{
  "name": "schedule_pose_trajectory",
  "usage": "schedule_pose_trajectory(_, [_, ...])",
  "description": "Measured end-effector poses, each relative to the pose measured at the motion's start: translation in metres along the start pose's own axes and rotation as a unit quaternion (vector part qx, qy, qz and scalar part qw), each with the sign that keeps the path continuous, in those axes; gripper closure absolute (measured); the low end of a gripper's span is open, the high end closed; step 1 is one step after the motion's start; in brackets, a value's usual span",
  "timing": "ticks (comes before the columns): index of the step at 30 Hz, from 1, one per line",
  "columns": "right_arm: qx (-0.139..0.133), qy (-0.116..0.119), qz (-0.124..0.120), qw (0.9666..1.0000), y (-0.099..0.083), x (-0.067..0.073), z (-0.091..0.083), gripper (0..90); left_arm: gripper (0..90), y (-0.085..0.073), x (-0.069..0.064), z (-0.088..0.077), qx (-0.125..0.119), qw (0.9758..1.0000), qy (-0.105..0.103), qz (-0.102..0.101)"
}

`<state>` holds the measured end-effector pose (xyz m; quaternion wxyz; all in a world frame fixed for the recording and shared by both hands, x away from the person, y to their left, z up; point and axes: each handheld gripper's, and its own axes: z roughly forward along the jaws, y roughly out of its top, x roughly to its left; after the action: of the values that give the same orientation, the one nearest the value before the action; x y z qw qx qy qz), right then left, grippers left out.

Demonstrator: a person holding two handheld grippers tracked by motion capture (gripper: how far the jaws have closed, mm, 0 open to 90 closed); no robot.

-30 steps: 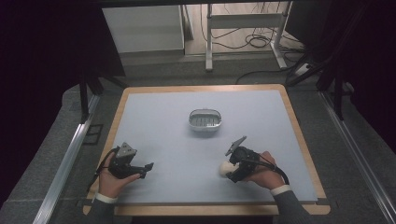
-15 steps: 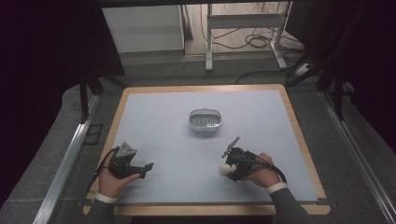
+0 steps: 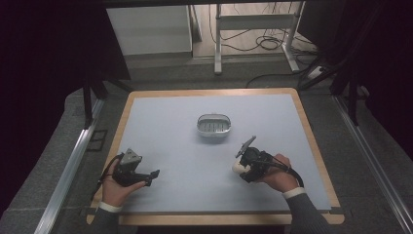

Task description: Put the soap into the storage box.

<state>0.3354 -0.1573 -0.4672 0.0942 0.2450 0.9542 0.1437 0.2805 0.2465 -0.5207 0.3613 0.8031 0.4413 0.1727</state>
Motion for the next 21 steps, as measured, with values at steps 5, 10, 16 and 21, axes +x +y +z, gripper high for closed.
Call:
schedule_pose_trajectory(5, [-0.008, -0.004, 0.006, 0.9999, 0.000, -0.005, -0.007, 49.4, 11.5, 0.000, 0.000, 0.001, 0.001, 1.0000, 0.000, 0.001])
schedule_pose_trajectory(10, [-0.013, -0.015, 0.019, 0.9996, -0.001, -0.016, -0.013, 49.4, 11.5, 0.000, 0.000, 0.000, 0.001, 1.0000, -0.001, 0.001])
schedule_pose_trajectory(16, [-0.023, -0.019, 0.024, 0.9993, -0.002, -0.021, -0.017, 49.4, 11.5, 0.000, -0.001, 0.001, 0.005, 1.0000, 0.000, 0.003])
schedule_pose_trajectory(21, [-0.025, -0.022, 0.019, 0.9993, 0.000, -0.024, -0.018, 49.5, 11.4, 0.000, 0.000, 0.001, 0.005, 1.0000, 0.000, 0.004])
